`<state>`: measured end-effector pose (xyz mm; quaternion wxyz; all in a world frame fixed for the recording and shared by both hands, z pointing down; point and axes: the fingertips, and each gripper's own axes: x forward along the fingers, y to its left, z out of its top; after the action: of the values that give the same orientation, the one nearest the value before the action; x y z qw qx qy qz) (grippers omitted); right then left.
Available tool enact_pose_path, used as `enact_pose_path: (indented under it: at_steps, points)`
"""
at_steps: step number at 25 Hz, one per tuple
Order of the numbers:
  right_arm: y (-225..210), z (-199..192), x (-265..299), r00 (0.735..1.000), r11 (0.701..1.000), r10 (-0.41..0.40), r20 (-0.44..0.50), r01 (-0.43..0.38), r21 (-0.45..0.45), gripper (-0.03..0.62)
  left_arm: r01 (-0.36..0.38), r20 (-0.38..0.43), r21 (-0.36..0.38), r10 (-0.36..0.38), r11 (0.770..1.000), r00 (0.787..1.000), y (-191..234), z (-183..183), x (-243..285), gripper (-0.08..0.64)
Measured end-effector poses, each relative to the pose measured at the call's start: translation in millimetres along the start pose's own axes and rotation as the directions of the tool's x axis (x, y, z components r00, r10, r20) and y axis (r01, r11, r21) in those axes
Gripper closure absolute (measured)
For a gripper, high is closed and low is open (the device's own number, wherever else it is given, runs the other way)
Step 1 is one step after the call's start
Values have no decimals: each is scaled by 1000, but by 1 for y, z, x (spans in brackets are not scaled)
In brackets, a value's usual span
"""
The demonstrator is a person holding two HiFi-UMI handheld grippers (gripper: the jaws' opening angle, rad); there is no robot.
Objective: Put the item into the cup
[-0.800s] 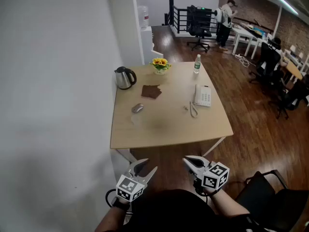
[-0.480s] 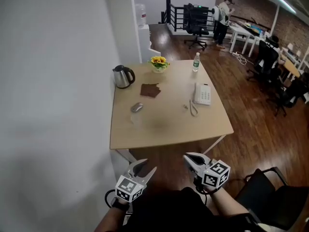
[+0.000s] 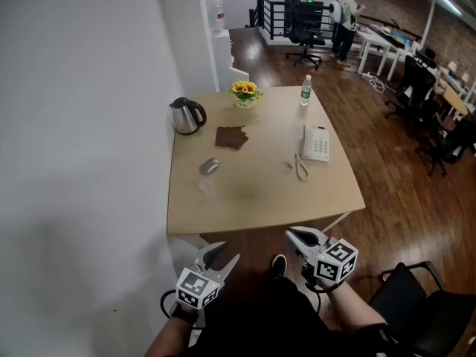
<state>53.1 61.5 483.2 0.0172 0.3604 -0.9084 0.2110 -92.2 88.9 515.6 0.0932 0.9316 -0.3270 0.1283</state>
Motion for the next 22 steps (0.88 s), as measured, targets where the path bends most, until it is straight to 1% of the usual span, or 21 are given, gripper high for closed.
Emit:
enact_pose_path:
  at_steps: [4, 8, 11, 16, 20, 22]
  points:
    - [-38, 15, 25, 1000, 999, 27, -15, -27, -19, 584, -45, -18, -13, 45, 999, 999, 29, 6, 33, 399]
    - [-79, 34, 53, 996, 995, 77, -34, -79, -65, 584, -85, -42, -19, 84, 996, 996, 58, 22, 75, 399]
    - [-104, 49, 66, 993, 989, 112, -45, -116, -88, 584, -120, -30, -23, 119, 992, 992, 77, 36, 109, 399]
    - [-137, 57, 82, 981, 980, 177, -79, -183, -84, 584, -147, -39, -25, 146, 989, 988, 89, 56, 155, 399]
    - [-159, 62, 89, 976, 977, 196, -96, -203, -66, 584, -167, -47, -34, 165, 985, 985, 96, 68, 175, 399]
    - [-167, 64, 91, 975, 977, 199, -99, -205, -61, 584, -169, -56, -35, 167, 985, 984, 99, 64, 182, 399]
